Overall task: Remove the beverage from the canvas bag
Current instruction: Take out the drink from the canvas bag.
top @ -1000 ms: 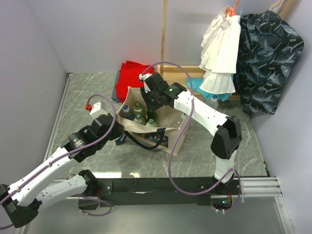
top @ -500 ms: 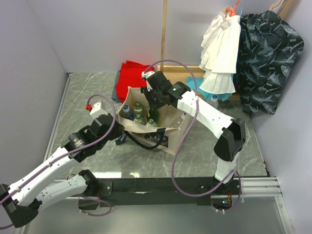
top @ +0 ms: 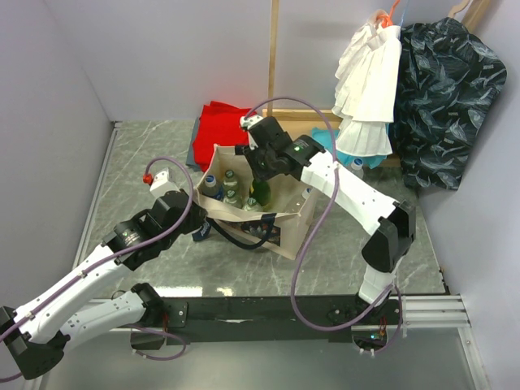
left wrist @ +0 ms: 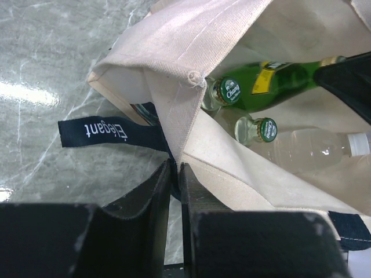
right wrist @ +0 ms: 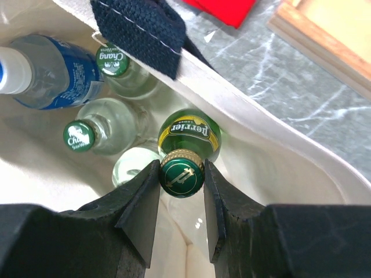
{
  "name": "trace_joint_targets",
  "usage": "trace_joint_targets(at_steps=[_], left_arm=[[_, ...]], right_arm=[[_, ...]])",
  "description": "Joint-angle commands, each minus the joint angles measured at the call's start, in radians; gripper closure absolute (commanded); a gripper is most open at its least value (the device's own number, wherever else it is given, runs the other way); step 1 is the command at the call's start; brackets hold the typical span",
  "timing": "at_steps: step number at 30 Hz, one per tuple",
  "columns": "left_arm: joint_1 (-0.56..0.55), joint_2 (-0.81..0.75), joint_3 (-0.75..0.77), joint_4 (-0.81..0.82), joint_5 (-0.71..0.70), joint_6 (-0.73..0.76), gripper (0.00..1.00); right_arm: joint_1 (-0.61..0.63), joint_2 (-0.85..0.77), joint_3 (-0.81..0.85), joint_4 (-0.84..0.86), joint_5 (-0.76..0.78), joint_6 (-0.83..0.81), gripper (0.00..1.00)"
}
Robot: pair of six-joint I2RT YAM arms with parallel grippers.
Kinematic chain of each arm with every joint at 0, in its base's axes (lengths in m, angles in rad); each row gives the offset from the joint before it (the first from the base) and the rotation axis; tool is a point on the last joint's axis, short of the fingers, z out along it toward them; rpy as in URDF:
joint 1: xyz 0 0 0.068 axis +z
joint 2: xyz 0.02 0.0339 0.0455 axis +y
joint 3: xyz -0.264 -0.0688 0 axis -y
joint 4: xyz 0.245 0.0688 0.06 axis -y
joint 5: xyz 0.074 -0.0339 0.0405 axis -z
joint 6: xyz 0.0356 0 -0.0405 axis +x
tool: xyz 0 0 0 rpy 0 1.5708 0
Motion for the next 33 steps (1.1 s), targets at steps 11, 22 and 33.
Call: trace_joint_targets(at_steps=[11, 22, 33], left_arm=[[0.000, 0.019, 0.009, -0.011, -0.011, 0.043, 0.83], [-0.002, 0.011, -0.002, -0.003, -0.003, 0.037, 0.83], [-0.002, 0.022, 0.001, 0.005, 0.002, 0.043, 0.84]], right_arm=[[0.004, -0.165, 0.109, 0.061, 0.084, -0.025, 1.00], [0.005, -0.184, 0.149, 0.047, 0.098, -0.032, 1.00], [0.007, -0.227, 0.147, 0.052, 0.109, -0.034, 1.00]])
